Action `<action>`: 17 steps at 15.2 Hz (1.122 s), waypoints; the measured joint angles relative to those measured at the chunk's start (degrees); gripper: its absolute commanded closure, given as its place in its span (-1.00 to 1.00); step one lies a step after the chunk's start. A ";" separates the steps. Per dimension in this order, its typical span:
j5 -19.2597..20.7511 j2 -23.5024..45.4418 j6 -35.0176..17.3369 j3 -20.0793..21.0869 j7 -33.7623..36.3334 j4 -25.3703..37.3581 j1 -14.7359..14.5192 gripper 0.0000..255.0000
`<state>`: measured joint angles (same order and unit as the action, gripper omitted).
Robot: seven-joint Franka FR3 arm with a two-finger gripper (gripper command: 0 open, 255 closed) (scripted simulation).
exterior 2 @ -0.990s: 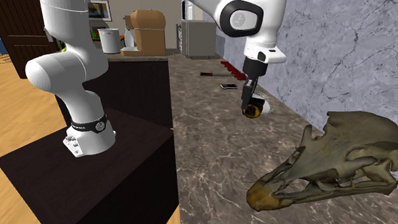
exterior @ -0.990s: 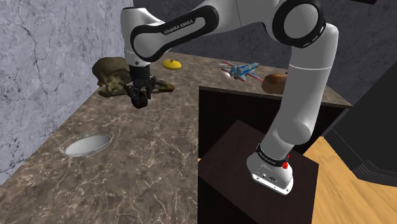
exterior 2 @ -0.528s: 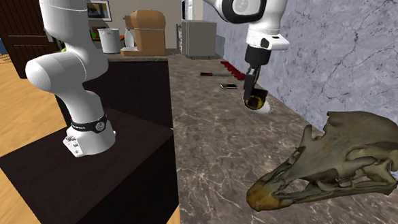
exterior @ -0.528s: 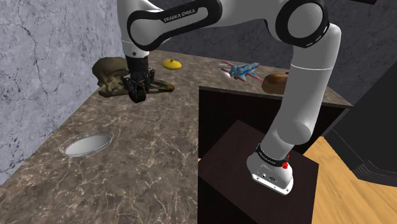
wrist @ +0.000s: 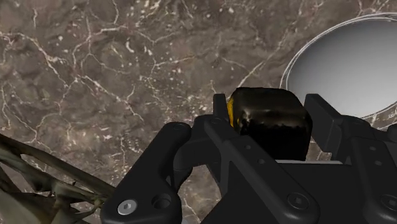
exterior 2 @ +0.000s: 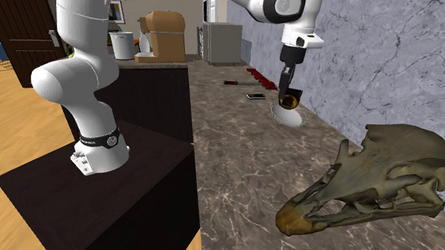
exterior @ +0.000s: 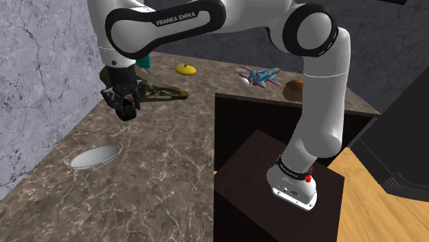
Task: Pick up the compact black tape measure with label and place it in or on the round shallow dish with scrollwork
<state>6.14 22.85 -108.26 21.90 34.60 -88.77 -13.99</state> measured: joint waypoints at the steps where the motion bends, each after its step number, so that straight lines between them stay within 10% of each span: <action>1: 0.37 0.94 0.62 0.23 1.20 1.51 -1.05 1.00; 10: 5.33 17.40 10.81 0.33 10.09 27.97 -13.43 1.00; 17: 5.95 19.68 7.87 0.11 11.28 27.21 -14.55 1.00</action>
<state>12.09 42.52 -100.39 22.01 45.88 -61.56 -28.54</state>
